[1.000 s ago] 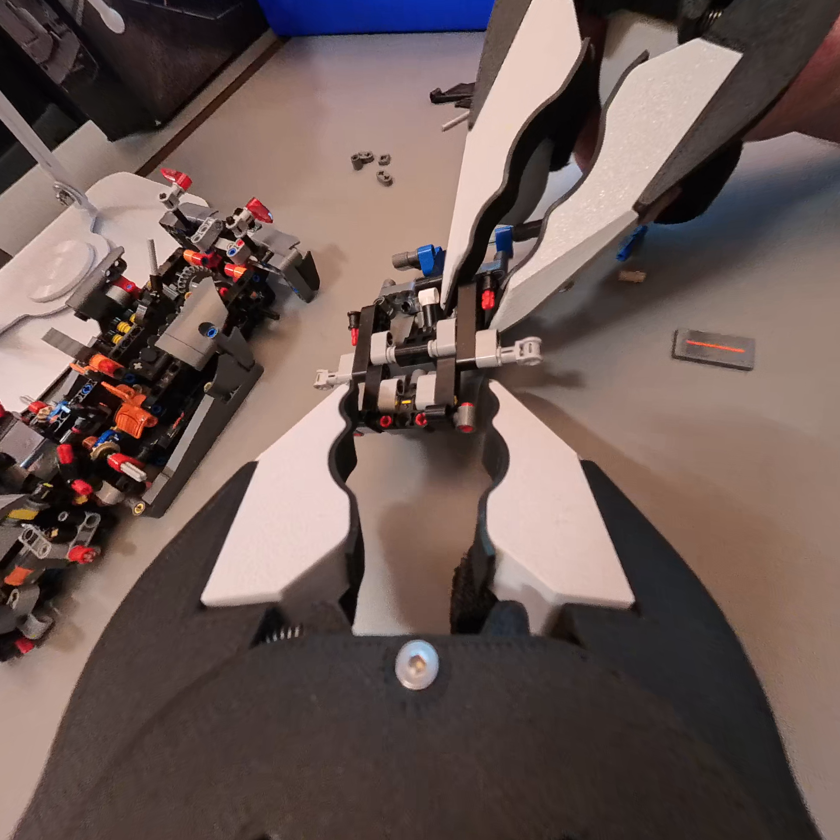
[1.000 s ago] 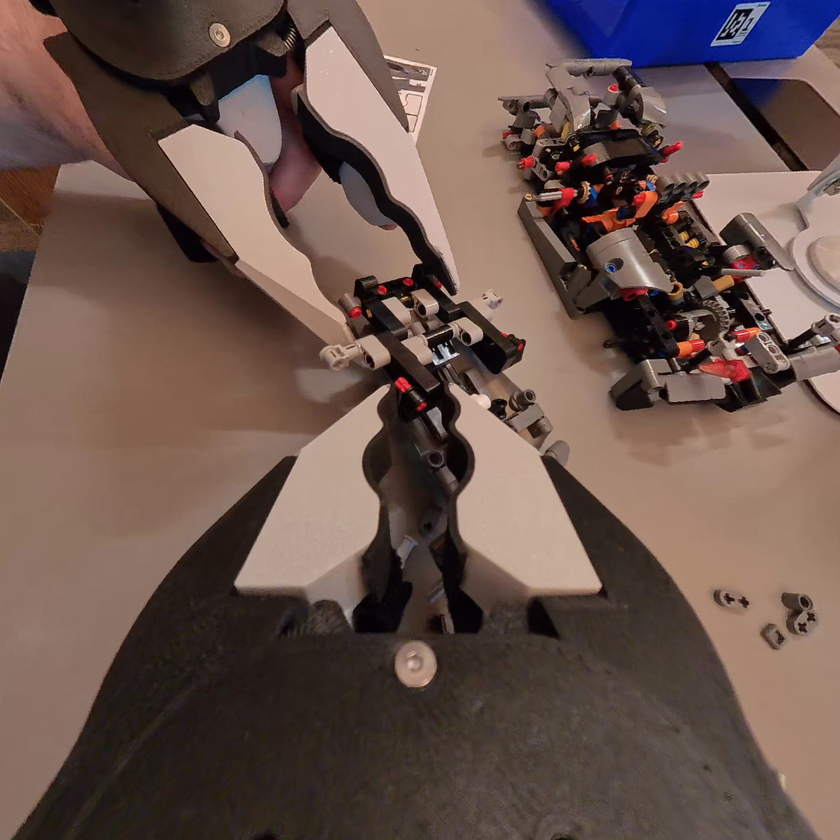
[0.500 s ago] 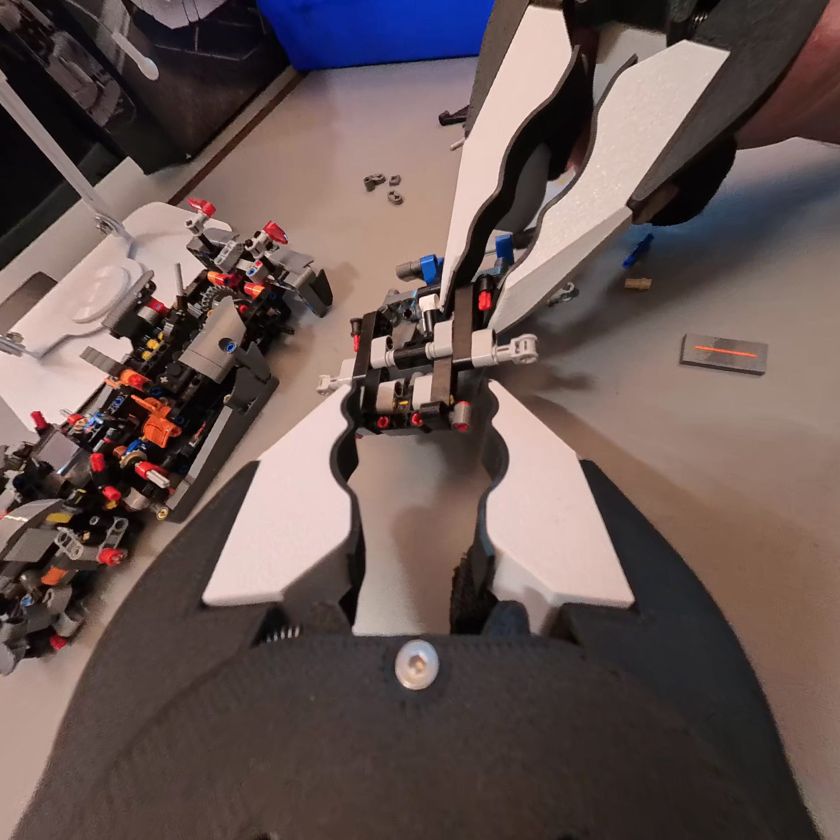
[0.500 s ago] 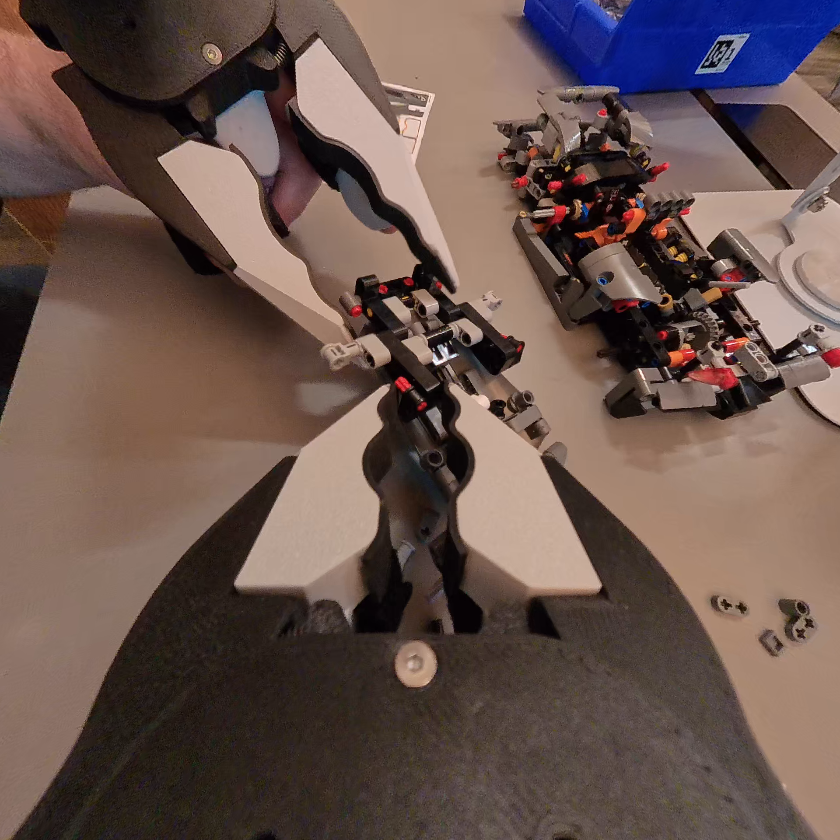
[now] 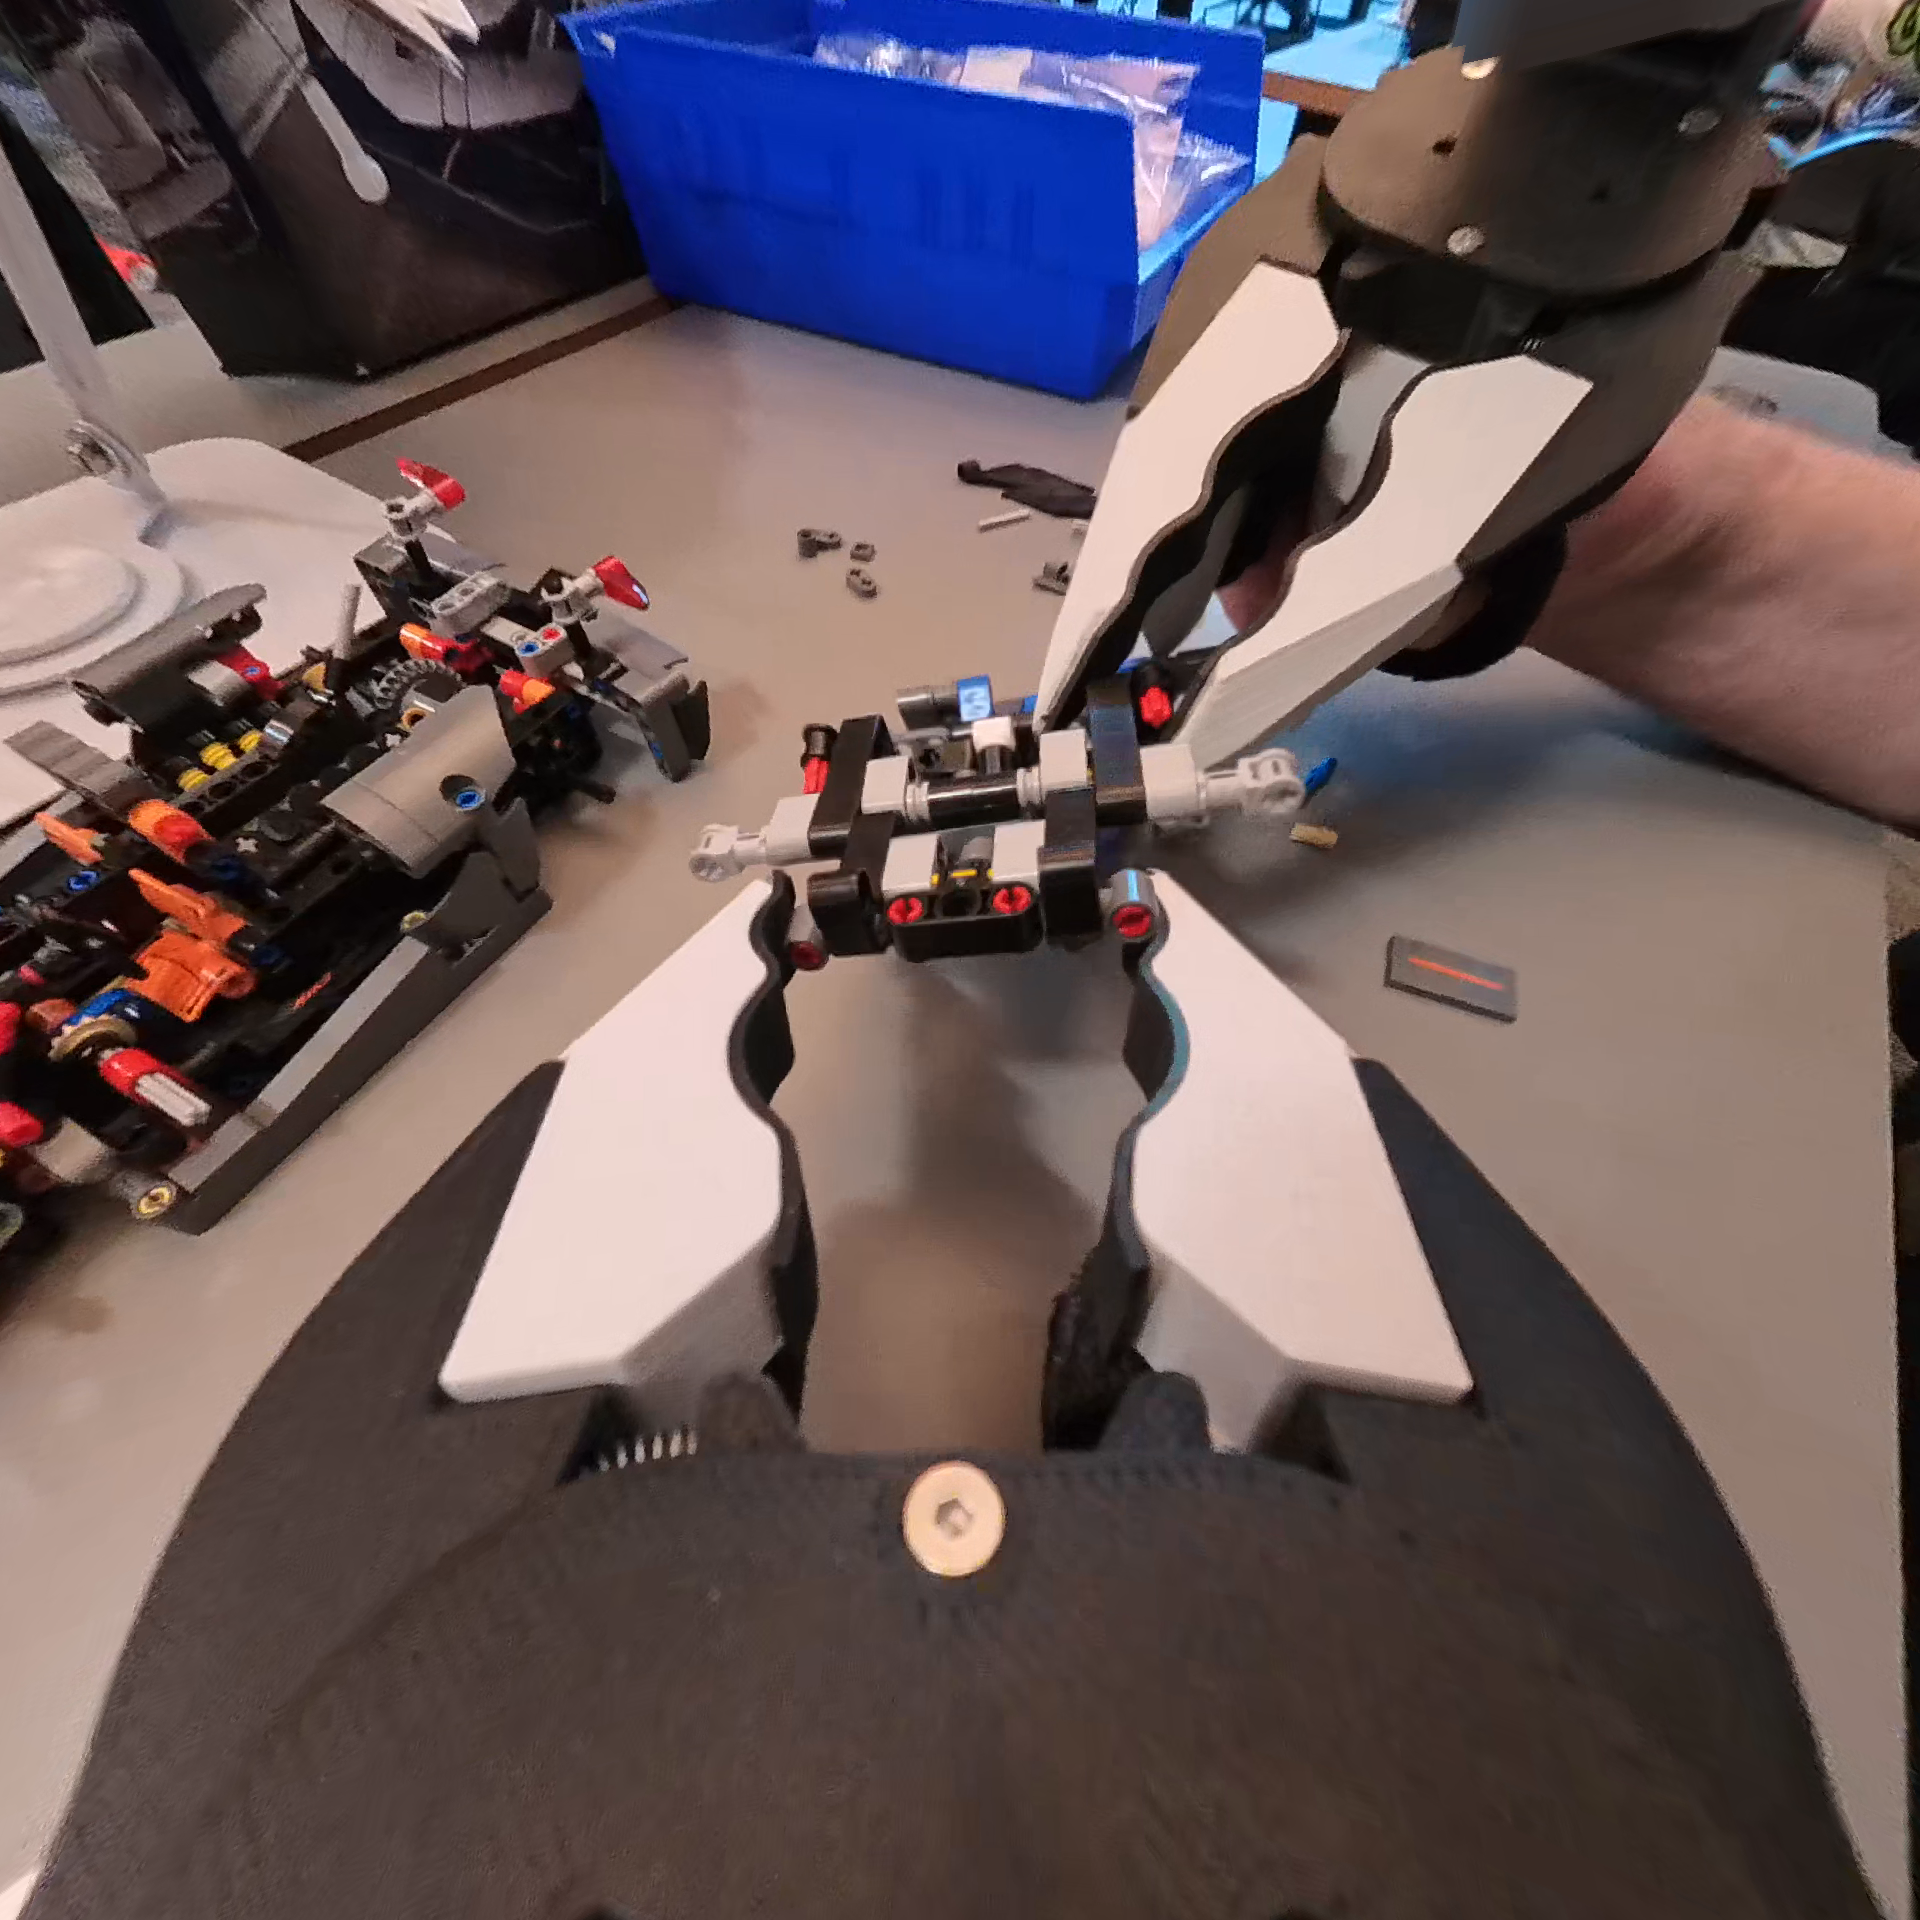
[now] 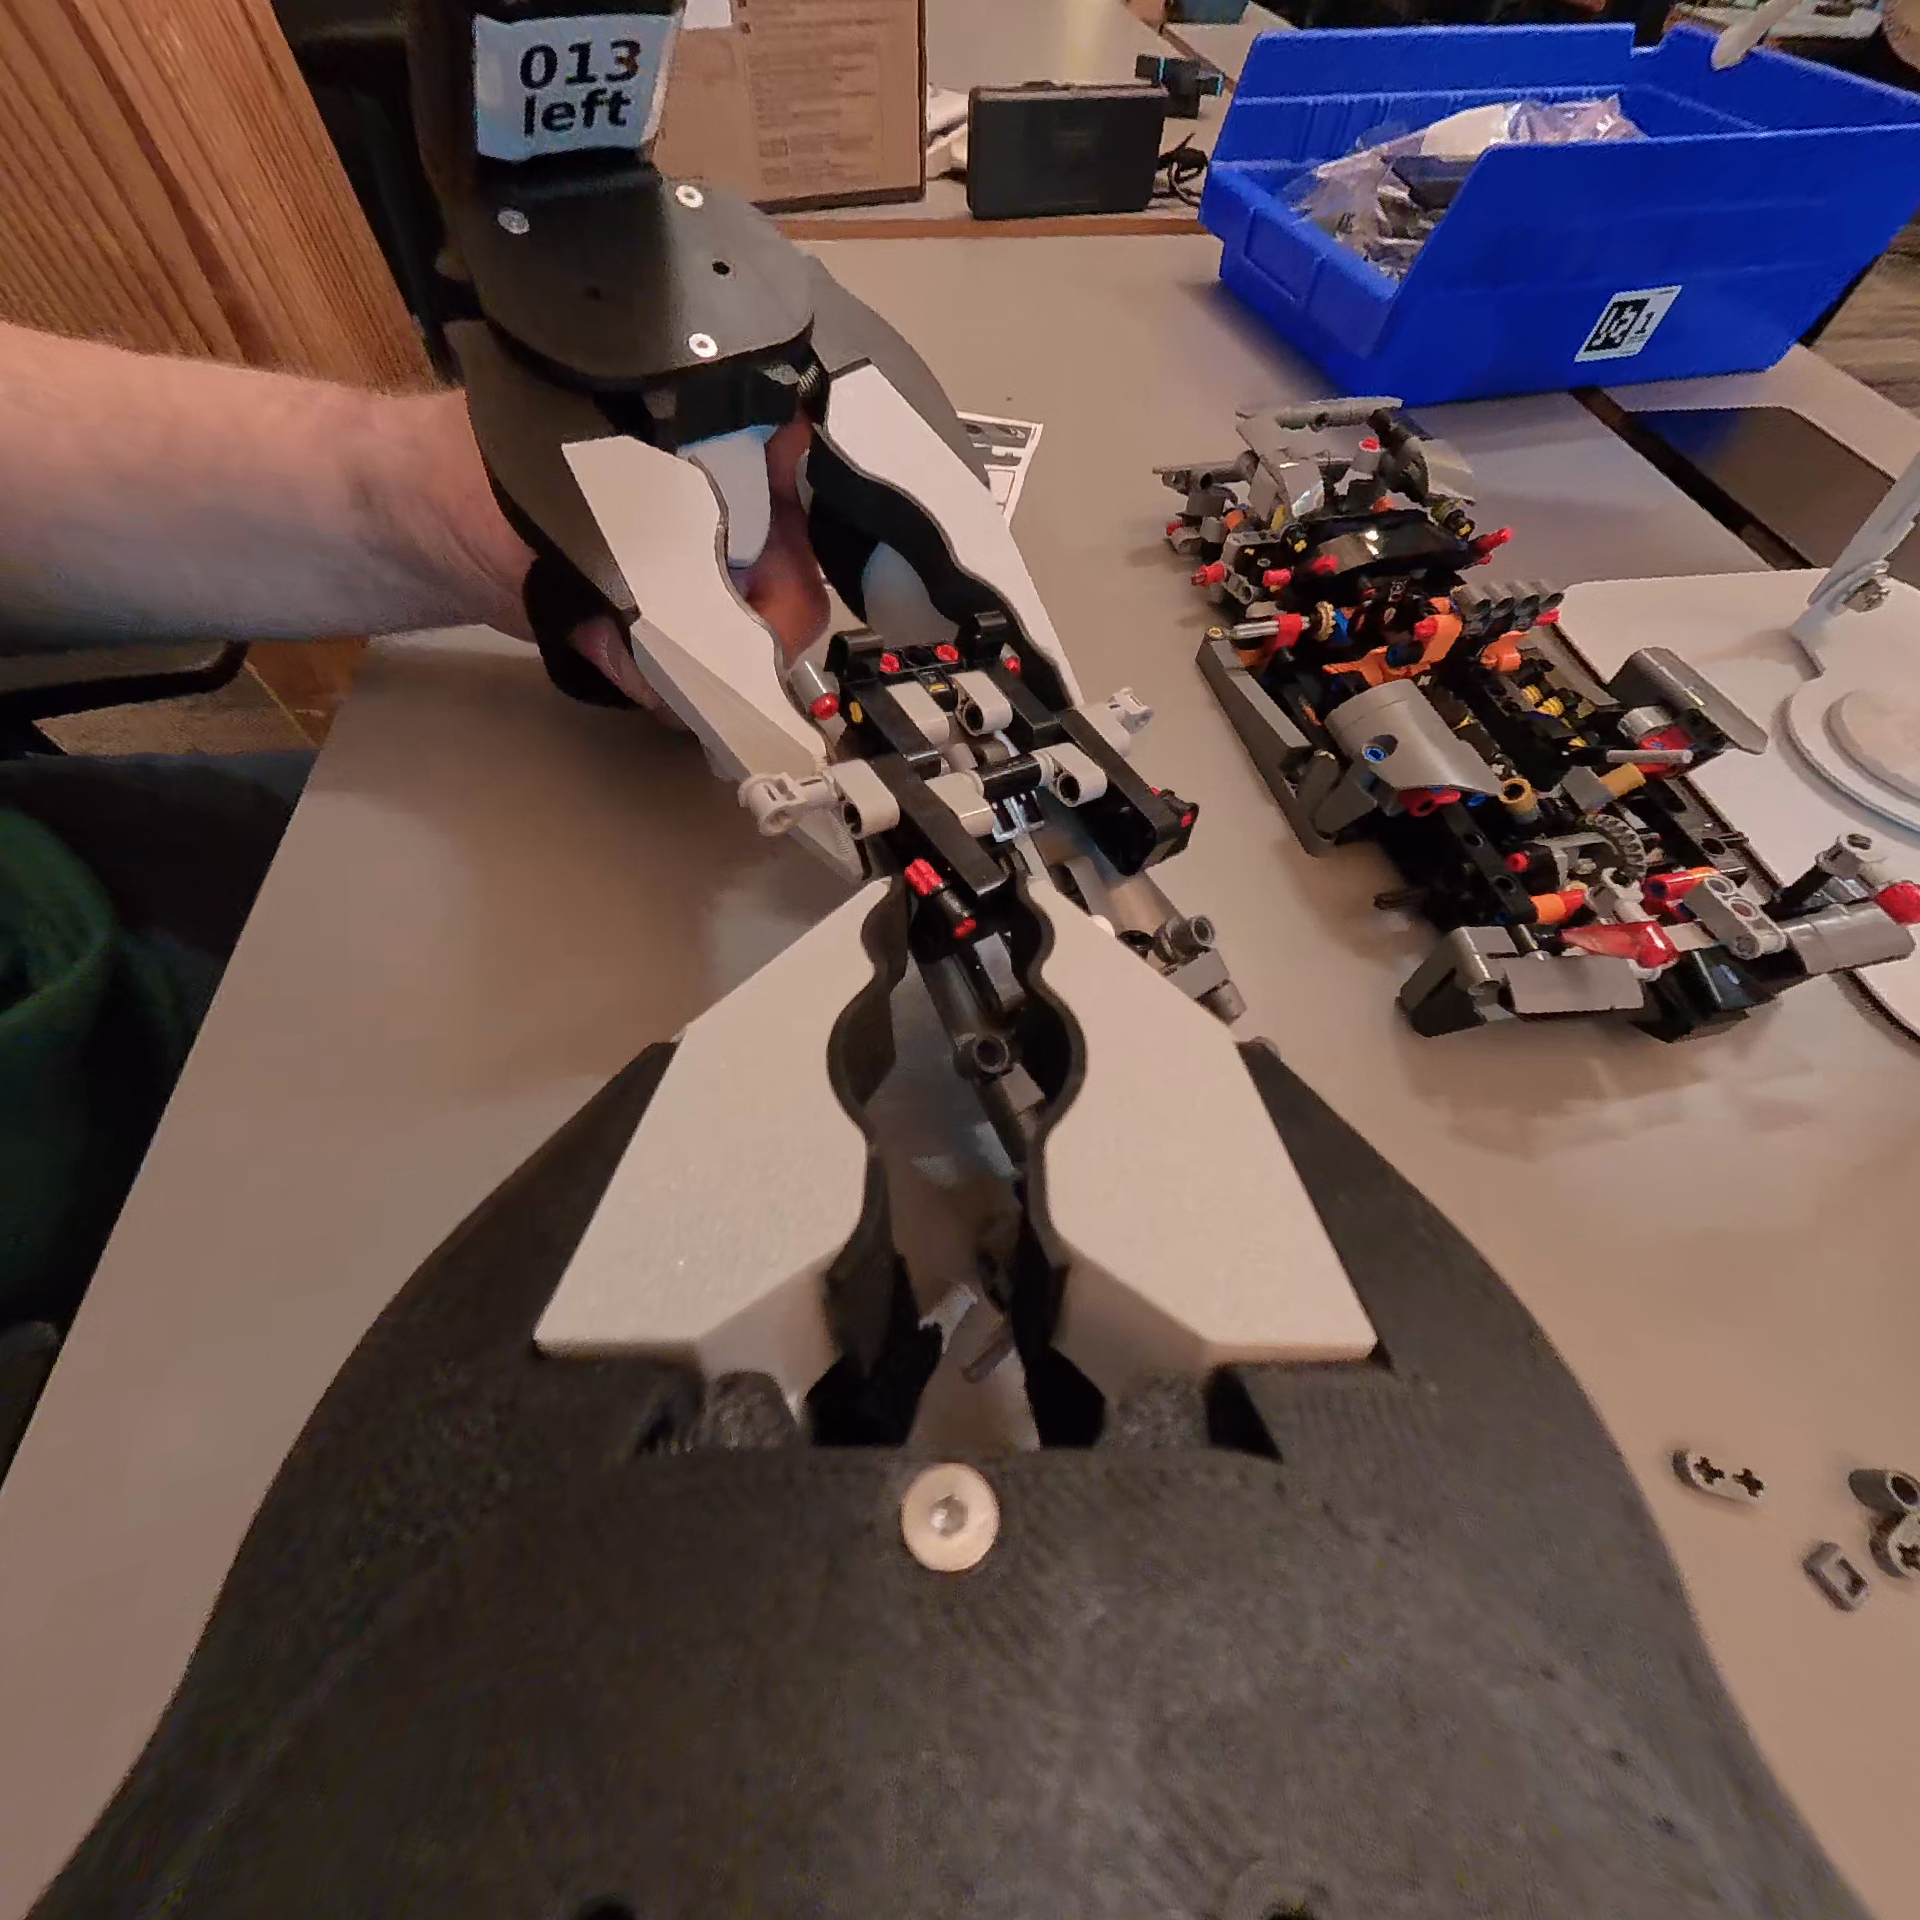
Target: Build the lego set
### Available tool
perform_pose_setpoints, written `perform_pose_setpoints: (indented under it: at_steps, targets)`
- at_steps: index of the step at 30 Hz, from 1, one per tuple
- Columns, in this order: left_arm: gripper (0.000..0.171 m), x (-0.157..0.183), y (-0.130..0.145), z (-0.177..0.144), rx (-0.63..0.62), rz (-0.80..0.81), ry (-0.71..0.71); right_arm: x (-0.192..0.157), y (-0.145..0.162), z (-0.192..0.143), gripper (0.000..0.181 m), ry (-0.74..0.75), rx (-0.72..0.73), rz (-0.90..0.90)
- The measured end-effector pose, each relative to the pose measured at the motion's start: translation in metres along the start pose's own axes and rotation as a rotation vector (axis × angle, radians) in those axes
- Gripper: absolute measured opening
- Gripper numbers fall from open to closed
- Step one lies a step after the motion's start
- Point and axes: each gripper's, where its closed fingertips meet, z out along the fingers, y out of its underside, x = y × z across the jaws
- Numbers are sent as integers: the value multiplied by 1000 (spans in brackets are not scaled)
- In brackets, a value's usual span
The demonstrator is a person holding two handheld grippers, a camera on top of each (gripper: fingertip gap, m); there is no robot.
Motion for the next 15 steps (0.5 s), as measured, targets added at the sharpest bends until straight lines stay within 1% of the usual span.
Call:
perform_pose_setpoints:
  at_steps: [2,4,7,15]
  targets:
    - [61,0,-2,-1,13,3,-6,0,-2,0,17,-1,12,4]
    - [54,-2,-4,-2,26,27,-26,3,-2,-1,21,2,21,26]
    - [54,-5,0,0,-3,50,-39,6,-3,-4,23,-6,39,53]
    - [54,-10,-6,3,21,45,-36,13,11,0,26,16,-23,83]
